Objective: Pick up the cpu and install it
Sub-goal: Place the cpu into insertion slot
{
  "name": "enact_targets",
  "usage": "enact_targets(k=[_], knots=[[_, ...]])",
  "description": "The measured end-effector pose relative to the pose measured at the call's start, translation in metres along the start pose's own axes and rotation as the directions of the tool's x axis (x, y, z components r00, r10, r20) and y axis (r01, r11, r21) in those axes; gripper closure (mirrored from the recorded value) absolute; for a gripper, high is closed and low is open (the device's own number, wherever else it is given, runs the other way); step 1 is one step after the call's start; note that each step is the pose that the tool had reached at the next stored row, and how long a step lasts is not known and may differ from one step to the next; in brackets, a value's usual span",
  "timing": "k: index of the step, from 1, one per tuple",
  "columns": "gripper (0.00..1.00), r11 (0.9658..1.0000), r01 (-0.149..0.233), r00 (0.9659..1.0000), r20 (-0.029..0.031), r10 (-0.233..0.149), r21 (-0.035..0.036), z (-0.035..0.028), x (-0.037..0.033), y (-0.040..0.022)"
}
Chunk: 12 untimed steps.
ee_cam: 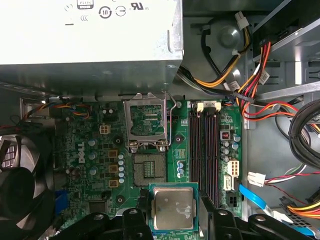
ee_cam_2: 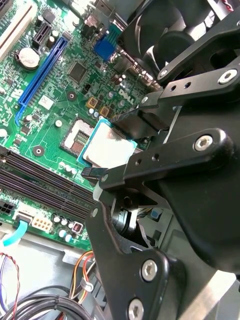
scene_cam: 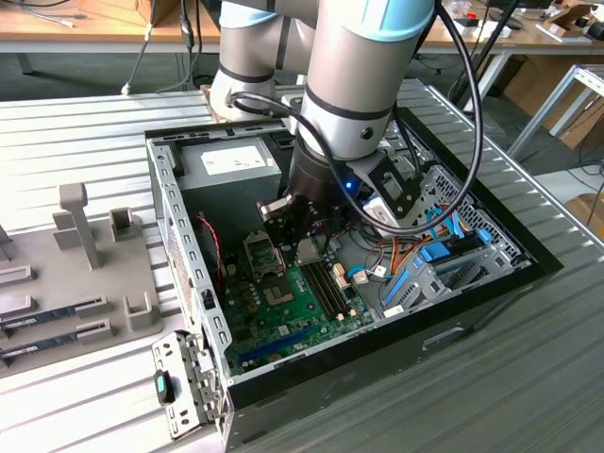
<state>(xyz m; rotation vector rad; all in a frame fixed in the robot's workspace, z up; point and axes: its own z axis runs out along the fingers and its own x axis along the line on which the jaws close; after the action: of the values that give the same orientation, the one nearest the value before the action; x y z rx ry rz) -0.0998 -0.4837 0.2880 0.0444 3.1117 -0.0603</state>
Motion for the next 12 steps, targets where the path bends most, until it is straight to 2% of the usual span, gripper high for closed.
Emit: enact_targets(k=[12], knots=[[0.53, 1.0, 0.0, 1.0, 0.0, 0.0, 0.0, 0.0031, 0.0001, 0.0001]])
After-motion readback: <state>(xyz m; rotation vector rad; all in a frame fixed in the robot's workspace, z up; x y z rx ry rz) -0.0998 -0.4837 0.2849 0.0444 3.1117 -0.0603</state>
